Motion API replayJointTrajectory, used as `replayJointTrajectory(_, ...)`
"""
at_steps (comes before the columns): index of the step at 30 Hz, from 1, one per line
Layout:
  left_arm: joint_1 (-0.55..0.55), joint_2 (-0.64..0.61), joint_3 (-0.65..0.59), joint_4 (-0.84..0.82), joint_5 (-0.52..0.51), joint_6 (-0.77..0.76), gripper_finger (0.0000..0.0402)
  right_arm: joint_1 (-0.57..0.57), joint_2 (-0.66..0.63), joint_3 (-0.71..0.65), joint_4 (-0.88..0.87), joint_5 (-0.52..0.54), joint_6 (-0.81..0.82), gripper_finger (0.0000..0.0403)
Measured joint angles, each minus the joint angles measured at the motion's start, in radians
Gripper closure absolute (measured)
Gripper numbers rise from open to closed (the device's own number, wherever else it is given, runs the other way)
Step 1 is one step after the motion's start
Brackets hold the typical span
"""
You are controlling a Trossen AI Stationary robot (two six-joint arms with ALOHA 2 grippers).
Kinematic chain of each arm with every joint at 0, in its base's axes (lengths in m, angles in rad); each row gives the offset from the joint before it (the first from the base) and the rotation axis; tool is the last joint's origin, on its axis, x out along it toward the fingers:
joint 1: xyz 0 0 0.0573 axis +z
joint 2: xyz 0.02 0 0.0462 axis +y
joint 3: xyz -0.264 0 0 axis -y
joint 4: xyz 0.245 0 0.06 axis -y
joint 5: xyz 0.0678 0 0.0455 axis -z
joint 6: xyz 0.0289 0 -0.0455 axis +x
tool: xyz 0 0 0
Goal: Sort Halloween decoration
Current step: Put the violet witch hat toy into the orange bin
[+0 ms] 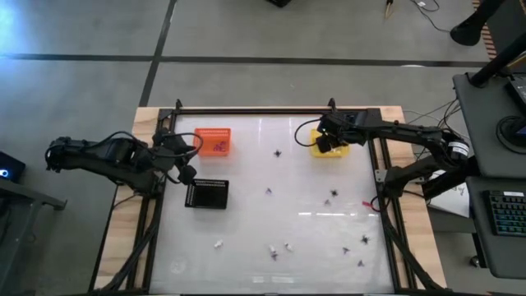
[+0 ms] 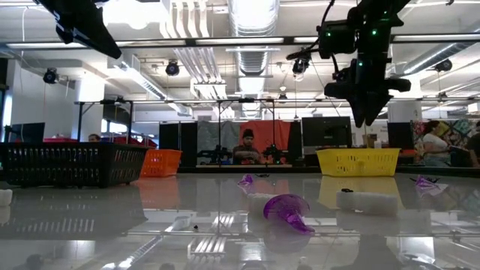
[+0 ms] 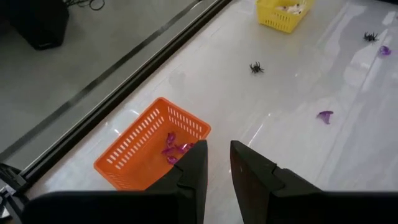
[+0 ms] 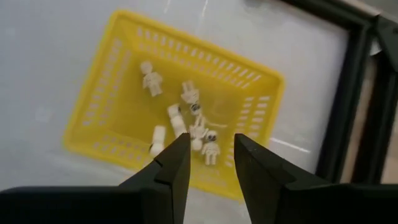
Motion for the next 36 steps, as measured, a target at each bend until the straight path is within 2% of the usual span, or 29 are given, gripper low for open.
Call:
replayJointTrajectory(5,0.0,0.001,0.0,-0.01,0.001,-0.004,0.0349,0.003,0.0,0.0,0.0,-0.082,0.002,0.0293)
replayJointTrajectory(13,0.0,0.003,0.0,-0.058,0.019,-0.013,0.0349,0.058,0.0,0.044,0.001,-0.104,0.074,0.0296)
replayJointTrajectory(20,-0.001,0.012,0.004,-0.059,0.206,-0.008,0.0338,0.201,0.0,0.129,0.064,-0.09,0.132,0.0296)
replayJointTrajectory(23,-0.001,0.021,0.005,-0.059,0.202,0.046,0.0328,0.255,0.0,0.144,0.096,-0.053,0.224,0.0296)
replayJointTrajectory(27,0.0,0.039,0.005,-0.059,0.141,0.045,0.0324,0.305,0.0,0.149,0.181,-0.046,0.307,0.0296)
replayJointTrajectory(31,0.0,0.054,0.005,-0.059,0.166,0.021,0.0324,0.341,0.012,0.149,0.287,-0.049,0.319,0.0296)
replayJointTrajectory(33,0.0,0.06,0.005,-0.059,0.185,0.028,0.0324,0.351,0.032,0.149,0.326,-0.065,0.317,0.0296)
replayJointTrajectory(36,0.0,0.066,0.005,-0.06,0.187,0.029,0.0324,0.355,0.086,0.149,0.403,-0.146,0.32,0.0296)
